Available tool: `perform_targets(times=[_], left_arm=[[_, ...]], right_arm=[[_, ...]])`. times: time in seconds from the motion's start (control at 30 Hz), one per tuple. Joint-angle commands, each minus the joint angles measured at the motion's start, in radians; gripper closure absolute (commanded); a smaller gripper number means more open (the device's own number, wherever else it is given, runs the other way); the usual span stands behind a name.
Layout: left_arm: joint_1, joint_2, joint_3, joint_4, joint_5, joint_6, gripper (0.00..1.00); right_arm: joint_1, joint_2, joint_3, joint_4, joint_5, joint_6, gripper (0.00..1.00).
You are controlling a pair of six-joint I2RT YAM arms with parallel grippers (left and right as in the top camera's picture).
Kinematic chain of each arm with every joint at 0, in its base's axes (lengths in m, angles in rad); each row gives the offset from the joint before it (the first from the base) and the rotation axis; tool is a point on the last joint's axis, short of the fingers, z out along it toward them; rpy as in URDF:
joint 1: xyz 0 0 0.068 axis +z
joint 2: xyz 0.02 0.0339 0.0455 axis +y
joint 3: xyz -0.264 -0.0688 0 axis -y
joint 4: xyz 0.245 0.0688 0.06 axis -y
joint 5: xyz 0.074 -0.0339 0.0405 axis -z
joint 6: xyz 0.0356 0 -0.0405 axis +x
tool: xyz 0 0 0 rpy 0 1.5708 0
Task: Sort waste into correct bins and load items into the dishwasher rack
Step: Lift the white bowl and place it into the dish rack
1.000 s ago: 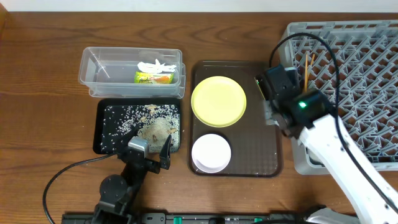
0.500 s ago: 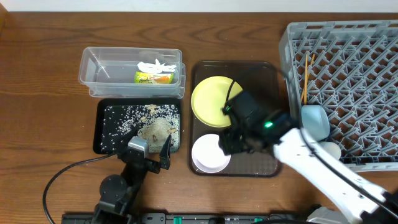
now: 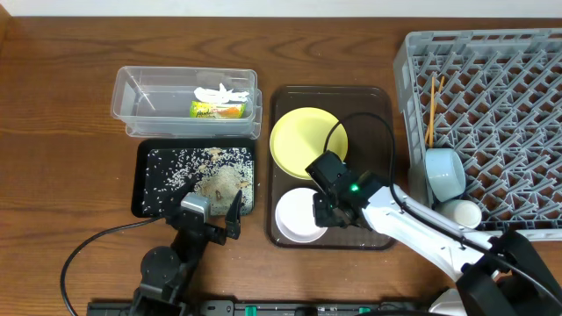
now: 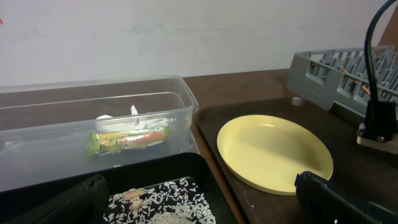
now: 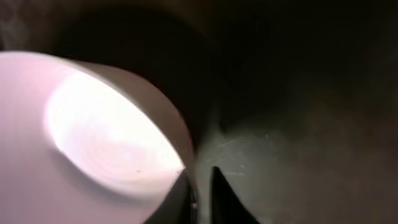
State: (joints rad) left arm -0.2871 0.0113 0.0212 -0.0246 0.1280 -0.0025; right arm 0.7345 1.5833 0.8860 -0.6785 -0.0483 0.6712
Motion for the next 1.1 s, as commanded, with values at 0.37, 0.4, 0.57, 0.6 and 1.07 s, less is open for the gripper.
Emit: perform_targets(times=[0.37, 0.4, 0.57, 0.6, 1.07], left_arm=[[0.0, -0.005, -0.017, -0.032, 0.014, 0.007, 0.03], [0.0, -0.005, -0.017, -0.032, 0.014, 0.007, 0.03], [0.0, -0.005, -0.017, -0.032, 0.014, 0.007, 0.03], [0.0, -0.005, -0.017, -0.032, 0.014, 0.007, 0.01], [0.0, -0.005, -0.017, -0.032, 0.014, 0.007, 0.03]], right_arm=[[-0.087, -0.325, 0.207, -0.259, 0.732, -0.105, 0.99], [-0.094, -0.354, 0.219, -0.259, 0.832, -0.134, 0.99], [-0.164, -0.439, 0.225, -0.224, 1.248, -0.182, 0.99], [-0.183, -0.44, 0.225, -0.219, 1.283, -0.182, 0.99], [-0.579, -0.173, 0.225, 0.098, 1.271, -0.413, 0.99]])
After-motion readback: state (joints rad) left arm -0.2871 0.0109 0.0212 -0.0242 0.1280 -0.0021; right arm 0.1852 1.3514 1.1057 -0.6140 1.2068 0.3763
